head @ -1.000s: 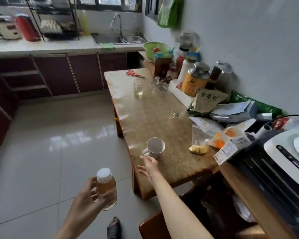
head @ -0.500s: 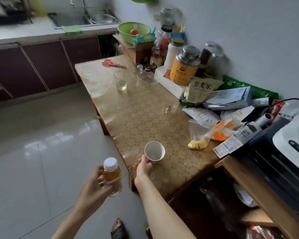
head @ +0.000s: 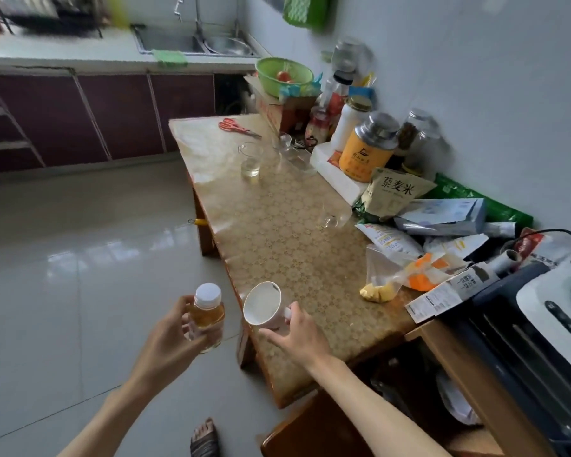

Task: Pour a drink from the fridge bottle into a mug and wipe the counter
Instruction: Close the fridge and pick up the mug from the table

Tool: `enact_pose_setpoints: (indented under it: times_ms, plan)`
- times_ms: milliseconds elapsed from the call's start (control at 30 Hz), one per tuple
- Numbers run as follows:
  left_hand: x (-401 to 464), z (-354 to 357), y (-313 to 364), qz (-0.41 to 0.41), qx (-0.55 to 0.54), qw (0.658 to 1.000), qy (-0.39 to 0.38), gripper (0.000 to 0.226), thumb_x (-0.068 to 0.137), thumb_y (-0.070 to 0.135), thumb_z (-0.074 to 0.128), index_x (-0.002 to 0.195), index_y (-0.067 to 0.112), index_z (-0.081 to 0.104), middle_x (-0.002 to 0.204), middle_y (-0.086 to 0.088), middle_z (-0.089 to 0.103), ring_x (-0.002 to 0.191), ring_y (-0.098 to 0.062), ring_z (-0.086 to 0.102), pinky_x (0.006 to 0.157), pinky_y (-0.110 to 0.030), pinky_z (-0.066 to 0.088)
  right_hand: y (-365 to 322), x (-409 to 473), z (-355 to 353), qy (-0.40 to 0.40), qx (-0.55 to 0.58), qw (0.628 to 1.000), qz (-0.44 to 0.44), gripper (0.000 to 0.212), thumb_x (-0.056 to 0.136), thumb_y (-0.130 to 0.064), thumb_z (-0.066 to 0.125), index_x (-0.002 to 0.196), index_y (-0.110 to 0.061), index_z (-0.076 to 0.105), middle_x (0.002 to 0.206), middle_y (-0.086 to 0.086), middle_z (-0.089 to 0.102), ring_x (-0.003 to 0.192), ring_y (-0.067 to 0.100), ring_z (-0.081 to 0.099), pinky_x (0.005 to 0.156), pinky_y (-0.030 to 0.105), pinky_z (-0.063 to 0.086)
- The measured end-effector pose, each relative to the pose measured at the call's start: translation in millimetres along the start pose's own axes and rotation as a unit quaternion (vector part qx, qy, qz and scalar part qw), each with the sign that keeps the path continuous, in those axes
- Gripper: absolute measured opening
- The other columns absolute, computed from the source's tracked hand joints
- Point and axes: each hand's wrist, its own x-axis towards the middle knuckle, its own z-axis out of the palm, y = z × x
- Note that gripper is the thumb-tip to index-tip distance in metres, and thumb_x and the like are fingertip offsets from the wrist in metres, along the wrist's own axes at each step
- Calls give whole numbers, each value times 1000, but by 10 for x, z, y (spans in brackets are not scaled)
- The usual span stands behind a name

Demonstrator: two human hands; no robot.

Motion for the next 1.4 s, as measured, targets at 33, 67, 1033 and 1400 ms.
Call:
enact_pose_setpoints:
  times_ms: [33,67,1033,1400]
  plan:
    - [-94,-32,34,3,2,1000,16,52,67,54,81,110,53,51,108,31,68,97,1,69,70,-10,53,-42,-38,-46,4,-22,999,-33,63,79,-68,69,109,-17,49,109,-2,64,98,17,63,73,32,52]
    - [-229,-76,65,3,3,999,39,52,67,56,80,110,52,52,108,32,67,97,3,68,71,-7,51,-117,-71,-78,6,-42,997,-71,62,78,-70,69,107,-18,49,109,-2,65,99,17,64,76,34,54]
    - [-6639,-530,-429,-317,28,666,675,60,62,53,83,112,41,52,101,25,70,89,4,68,75,-20,53,-3381,-4067,2620,-396,-43,717,-571,63,61,-78,70,83,-19,61,75,-5,70,66,12,63,54,33,47]
    - [-9237,-200,-448,-368,17,518,772,55,69,43,85,111,49,50,101,31,67,91,7,66,71,-5,46,-3916,-6891,3647,-483,-84,589,-643,64,54,-80,73,71,-21,55,67,-10,61,58,3,52,45,19,33]
